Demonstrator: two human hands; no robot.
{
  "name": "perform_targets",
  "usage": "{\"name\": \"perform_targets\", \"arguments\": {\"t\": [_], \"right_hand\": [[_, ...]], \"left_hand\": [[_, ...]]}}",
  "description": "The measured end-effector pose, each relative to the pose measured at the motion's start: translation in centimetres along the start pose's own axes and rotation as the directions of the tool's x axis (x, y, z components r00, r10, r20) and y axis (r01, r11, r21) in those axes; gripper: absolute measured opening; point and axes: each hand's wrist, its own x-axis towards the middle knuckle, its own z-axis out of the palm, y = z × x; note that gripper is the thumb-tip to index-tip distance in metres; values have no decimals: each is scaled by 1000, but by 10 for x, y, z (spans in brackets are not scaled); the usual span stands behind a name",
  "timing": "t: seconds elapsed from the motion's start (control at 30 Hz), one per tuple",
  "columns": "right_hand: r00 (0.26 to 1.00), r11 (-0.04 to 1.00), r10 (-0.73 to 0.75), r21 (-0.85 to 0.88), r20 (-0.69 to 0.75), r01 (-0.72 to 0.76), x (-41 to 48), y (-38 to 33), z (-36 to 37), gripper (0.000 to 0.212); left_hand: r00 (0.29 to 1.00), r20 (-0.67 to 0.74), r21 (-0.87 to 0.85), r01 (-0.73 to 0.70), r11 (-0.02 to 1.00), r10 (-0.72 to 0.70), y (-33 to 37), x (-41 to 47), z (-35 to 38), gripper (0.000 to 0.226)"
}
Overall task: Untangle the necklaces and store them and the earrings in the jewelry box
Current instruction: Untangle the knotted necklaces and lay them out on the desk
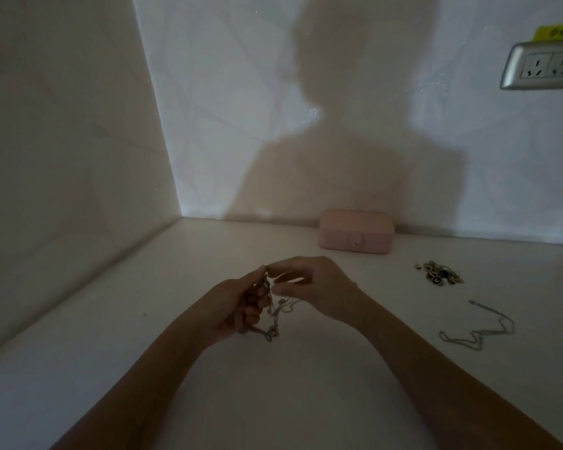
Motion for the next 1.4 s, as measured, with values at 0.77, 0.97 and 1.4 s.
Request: {"name": "perform_targets", "arguments": {"t": [0.77,0.97,1.4], "right_hand": [[996,963,87,255,26,-90,-3,-2,-10,21],[987,891,162,428,9,-150,-3,-4,-12,11],[909,612,409,763,-77,-211,2,-3,-19,16]], "left_hand": [[962,268,-248,7,969,61,1,2,-8,63],[972,201,-172,-91,981,125,-1,4,0,43],[988,-21,69,-154,986,156,-4,1,15,23]]}}
